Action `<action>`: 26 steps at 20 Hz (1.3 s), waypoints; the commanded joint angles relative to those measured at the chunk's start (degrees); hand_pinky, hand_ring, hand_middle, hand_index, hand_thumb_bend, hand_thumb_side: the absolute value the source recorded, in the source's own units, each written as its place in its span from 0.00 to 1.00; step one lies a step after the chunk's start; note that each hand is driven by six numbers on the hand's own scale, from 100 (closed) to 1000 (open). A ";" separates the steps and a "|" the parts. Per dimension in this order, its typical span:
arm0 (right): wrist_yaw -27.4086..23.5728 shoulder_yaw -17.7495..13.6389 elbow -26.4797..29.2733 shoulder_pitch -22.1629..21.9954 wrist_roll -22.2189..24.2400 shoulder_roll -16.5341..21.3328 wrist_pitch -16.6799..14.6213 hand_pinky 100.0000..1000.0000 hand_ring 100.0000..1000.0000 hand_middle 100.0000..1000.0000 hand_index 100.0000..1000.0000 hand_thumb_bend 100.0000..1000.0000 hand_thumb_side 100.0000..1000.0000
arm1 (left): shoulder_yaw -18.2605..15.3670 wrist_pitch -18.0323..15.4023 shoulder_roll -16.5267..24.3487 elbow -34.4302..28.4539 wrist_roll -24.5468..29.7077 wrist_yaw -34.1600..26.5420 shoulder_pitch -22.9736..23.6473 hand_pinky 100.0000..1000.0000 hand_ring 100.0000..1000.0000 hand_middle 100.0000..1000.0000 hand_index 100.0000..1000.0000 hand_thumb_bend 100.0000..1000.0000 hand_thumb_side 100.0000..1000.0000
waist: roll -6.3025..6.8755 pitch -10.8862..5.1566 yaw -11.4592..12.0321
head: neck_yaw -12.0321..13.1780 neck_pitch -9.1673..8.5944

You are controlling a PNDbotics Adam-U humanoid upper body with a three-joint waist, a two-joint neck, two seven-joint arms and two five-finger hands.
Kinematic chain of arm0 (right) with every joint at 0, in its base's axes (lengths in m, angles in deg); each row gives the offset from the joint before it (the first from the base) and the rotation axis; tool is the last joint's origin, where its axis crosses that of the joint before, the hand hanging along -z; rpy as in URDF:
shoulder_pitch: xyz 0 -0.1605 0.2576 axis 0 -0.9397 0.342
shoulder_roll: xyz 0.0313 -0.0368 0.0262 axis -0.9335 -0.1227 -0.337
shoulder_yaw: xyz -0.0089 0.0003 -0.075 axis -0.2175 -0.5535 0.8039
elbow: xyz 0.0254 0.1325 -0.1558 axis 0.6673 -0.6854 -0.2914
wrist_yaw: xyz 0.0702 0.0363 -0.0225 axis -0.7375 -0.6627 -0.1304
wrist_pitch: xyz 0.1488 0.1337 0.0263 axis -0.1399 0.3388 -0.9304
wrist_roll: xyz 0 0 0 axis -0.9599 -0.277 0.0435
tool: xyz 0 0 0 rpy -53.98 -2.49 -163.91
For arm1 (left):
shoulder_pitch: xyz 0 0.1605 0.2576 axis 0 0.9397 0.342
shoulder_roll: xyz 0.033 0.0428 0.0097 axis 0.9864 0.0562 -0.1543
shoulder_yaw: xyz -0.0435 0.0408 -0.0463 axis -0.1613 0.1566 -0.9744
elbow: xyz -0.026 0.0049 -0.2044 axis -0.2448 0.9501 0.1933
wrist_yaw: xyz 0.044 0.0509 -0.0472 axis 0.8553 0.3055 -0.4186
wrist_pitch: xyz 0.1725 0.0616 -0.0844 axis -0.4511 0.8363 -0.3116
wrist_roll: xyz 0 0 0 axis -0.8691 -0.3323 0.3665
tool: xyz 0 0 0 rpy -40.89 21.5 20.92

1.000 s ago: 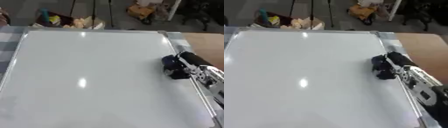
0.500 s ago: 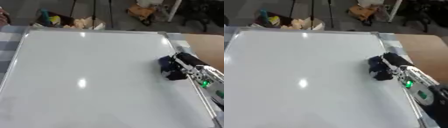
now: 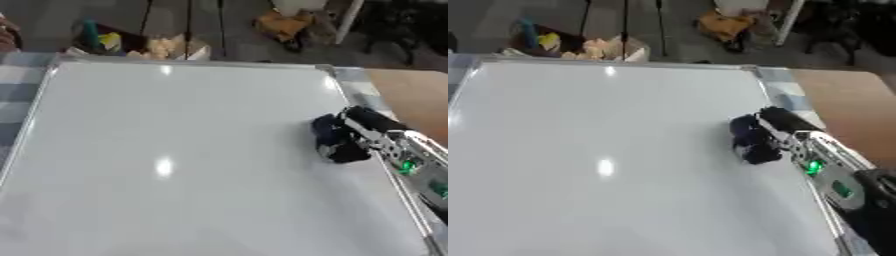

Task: Wipe the whiteboard clean with a brush.

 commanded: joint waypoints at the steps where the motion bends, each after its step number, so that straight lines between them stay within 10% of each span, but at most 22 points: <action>1: -0.56 -0.30 1.65 0.31 0.30 1.89 0.14 0.45 0.49 0.15 0.28 0.00 0.36 | 0.13 0.15 0.60 -1.02 0.02 -0.21 -0.47 0.29 0.68 0.54 0.43 0.02 0.93 | 0.09 -1.55 0.00 | -0.19 -0.48; 26: 2.02 -2.82 -2.72 -2.13 -2.48 2.54 1.87 0.48 0.52 0.13 0.26 0.00 0.33 | 0.02 -0.14 0.61 -1.02 0.07 -0.15 -0.08 0.29 0.68 0.54 0.42 0.01 0.93 | 1.22 -1.65 -0.92 | -0.55 -0.75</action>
